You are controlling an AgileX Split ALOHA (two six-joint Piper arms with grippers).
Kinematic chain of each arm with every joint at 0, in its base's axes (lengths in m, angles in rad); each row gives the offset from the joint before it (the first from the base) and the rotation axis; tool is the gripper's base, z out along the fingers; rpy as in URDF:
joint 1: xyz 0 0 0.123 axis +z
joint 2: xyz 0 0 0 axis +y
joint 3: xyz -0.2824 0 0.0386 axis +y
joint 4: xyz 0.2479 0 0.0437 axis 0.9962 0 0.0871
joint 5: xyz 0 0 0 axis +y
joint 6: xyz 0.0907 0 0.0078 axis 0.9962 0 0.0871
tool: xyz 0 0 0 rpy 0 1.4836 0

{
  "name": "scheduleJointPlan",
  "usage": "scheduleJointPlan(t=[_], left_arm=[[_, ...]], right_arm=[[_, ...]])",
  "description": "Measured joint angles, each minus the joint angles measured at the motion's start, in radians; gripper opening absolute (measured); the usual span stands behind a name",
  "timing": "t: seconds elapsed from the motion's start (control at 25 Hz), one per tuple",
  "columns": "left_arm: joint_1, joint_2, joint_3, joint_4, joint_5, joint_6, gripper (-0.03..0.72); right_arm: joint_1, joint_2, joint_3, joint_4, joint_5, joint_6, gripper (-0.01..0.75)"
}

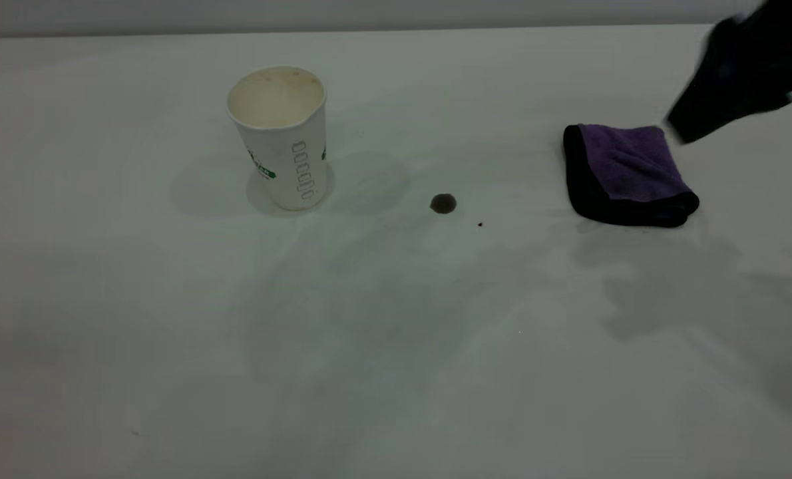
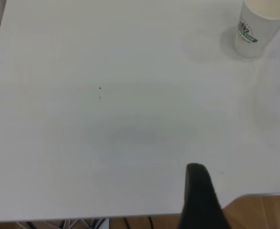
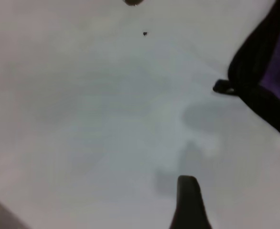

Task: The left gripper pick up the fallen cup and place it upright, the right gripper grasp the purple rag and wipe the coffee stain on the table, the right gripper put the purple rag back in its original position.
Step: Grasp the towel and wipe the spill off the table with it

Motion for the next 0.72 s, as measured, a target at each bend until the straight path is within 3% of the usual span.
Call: scheduleJointPlan(t=[0.48,0.72], left_arm=[[0.0,0.0,0.0,0.0,0.001,0.0,0.536],[0.0,0.0,0.0,0.0,0.001,0.0,0.536]], right_arm=[[0.016,0.485,-0.427,-0.138,-0.023,-0.006,0.584],[0.006,0.61,-0.563,-0.203,-0.021,-0.005,0.584]])
